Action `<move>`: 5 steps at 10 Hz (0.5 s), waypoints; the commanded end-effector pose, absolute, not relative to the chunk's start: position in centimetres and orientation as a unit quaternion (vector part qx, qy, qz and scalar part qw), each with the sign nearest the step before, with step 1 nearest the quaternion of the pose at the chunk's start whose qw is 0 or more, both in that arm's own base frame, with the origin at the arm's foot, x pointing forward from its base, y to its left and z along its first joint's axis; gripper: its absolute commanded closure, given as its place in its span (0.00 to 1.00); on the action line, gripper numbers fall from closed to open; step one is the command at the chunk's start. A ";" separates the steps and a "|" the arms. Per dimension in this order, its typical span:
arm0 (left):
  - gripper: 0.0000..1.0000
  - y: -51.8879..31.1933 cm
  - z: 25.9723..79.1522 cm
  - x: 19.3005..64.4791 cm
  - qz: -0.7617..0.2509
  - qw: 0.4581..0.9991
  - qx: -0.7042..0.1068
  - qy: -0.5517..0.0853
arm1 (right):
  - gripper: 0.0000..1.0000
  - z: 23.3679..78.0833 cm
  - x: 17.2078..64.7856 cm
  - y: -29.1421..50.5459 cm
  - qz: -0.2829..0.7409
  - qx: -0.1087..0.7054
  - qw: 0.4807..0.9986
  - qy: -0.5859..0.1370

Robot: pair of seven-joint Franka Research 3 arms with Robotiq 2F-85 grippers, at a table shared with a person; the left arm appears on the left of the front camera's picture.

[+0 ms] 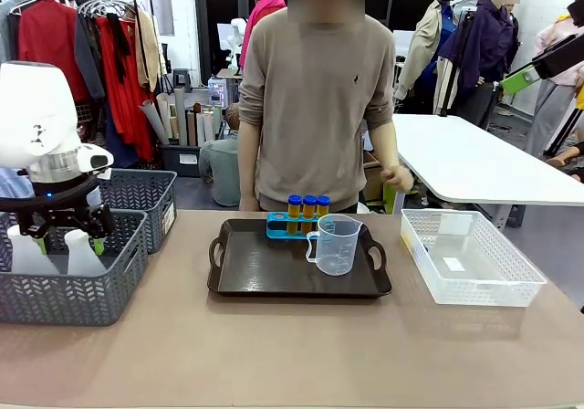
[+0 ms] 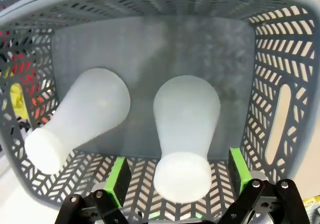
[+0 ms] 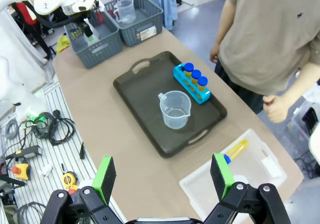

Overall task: Prepare the laboratory tools.
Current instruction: Pick up one Small flask and place it on the Handle tray.

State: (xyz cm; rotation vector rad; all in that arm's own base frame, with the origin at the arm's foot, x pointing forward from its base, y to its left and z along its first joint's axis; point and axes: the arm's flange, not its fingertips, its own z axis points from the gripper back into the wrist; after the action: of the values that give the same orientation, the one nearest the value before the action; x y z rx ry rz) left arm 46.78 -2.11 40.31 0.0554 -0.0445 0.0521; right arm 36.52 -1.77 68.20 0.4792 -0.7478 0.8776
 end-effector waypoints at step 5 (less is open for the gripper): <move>0.77 -1.3 40.8 48.0 0.001 0.998 0.004 -0.061 | 0.00 68.3 36.6 -1.7 0.416 0.234 0.802 -0.359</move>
State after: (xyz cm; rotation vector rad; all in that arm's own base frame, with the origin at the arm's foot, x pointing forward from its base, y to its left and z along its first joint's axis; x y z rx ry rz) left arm 47.88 -1.80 40.49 0.0343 -0.1047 0.0119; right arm 36.52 -1.77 68.19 0.4792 -0.7478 0.8776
